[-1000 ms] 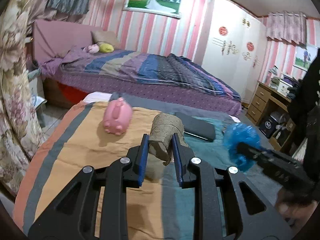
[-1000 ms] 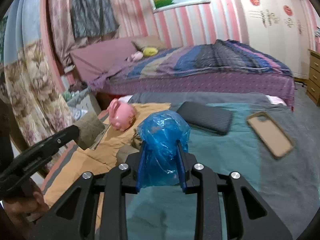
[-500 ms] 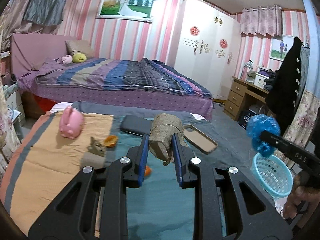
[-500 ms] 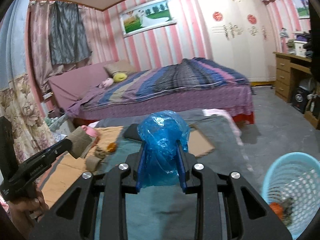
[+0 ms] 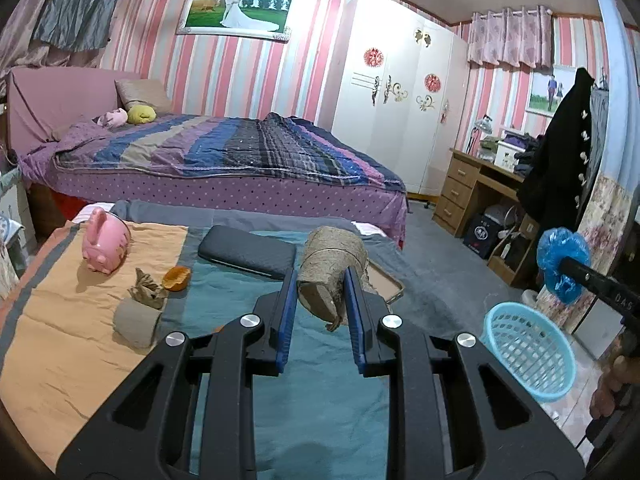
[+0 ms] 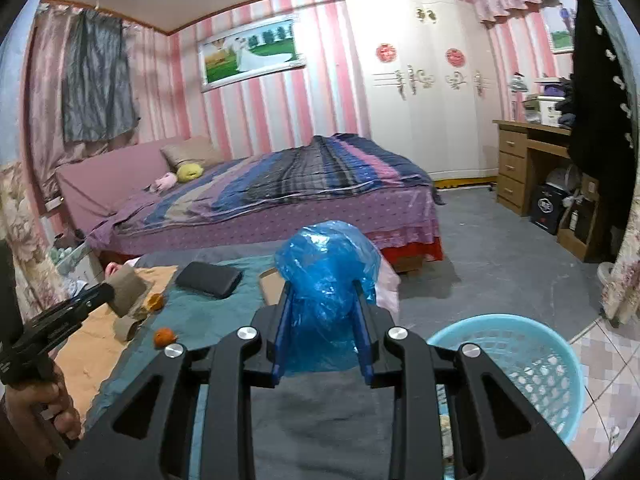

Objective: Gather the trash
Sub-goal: 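Carry the blue bag and brown roll with both tools over the basket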

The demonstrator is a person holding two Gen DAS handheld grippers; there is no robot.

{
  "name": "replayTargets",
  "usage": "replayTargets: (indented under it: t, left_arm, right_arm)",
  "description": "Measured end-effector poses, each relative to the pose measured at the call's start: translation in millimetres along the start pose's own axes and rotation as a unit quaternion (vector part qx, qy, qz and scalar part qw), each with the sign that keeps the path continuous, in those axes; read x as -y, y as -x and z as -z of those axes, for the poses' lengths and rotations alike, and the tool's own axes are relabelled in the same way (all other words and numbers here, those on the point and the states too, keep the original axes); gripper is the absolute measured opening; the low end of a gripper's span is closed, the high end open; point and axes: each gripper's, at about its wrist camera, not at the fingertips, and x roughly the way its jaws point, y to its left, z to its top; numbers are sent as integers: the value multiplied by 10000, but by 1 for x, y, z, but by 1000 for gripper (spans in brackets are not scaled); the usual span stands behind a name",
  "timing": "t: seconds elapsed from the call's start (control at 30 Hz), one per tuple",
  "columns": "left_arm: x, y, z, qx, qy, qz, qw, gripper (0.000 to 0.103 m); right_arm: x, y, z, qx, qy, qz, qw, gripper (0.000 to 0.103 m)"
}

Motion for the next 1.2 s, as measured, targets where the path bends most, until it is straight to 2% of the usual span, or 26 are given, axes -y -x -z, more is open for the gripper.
replayTargets:
  t: [0.17,0.47,0.8,1.2]
  left_arm:
    - [10,2,-1,59,52,160,9998,22]
    - [20,-1,-2,47,148,497,9986,22]
    - [70,-11,-12,-26,-323,775,9965,22]
    - [143,-35,-14,-165,-624,1133,9915,22]
  right_arm:
    - [19,4,-5,32,-137,257,9996,28]
    - [29,7,-10,-21,-27,492,9988,28]
    - [40,14,-13,19,-51,640,9979,28]
    - [85,26,-12,-29,-491,847,9952,28]
